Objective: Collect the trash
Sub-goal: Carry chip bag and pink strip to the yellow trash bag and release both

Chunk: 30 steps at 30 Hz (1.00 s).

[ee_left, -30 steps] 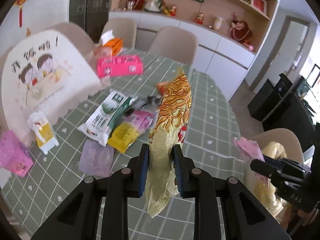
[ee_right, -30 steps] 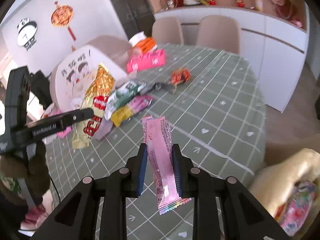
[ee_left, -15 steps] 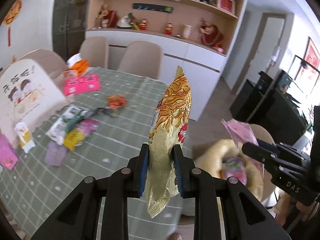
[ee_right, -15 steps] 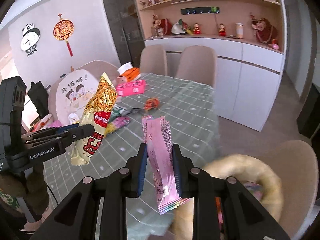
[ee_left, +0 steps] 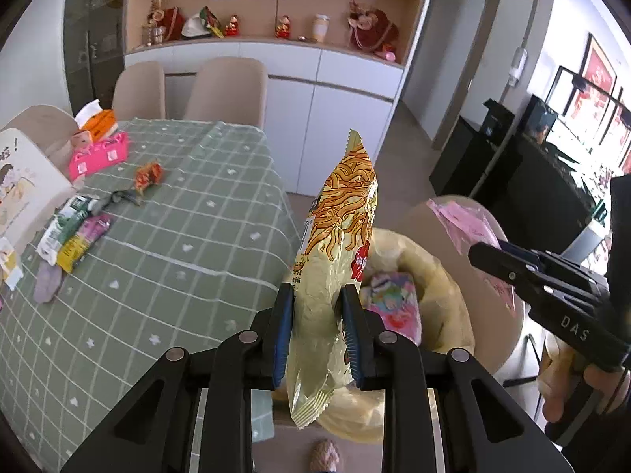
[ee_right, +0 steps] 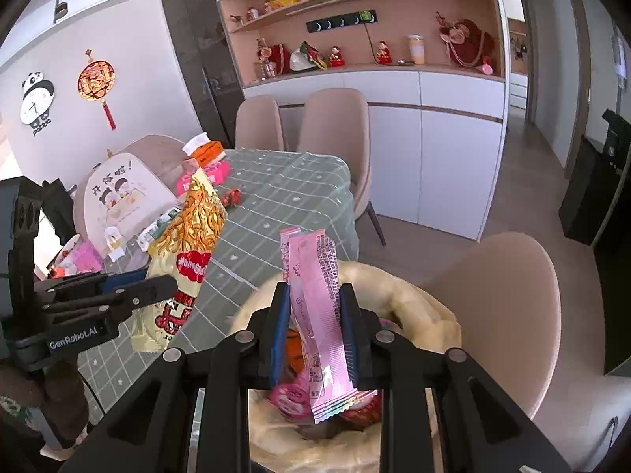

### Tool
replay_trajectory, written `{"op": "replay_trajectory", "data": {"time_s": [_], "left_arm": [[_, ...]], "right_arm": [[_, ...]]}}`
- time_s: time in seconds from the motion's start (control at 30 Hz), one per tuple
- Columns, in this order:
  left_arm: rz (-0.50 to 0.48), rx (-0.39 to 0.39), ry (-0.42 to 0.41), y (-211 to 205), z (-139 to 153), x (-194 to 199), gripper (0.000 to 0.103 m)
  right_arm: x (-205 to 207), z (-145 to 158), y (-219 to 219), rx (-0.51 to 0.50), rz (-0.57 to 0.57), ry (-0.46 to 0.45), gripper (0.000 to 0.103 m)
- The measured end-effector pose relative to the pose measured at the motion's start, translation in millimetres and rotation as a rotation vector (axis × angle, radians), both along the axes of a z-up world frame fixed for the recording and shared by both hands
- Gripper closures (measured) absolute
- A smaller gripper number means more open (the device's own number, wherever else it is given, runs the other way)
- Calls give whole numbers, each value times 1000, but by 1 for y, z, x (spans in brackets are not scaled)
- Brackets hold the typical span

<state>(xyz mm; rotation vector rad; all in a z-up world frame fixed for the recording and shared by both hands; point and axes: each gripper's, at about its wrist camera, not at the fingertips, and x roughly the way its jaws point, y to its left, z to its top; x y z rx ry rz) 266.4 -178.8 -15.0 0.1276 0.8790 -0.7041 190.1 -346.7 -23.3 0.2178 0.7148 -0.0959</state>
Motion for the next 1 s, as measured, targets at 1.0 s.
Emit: {"op": "replay_trajectory", "data": {"time_s": [1.0], "left_arm": [[-101, -65, 264, -24, -64, 20, 46]], "right_arm": [[-1, -47, -22, 24, -35, 81, 80]]}}
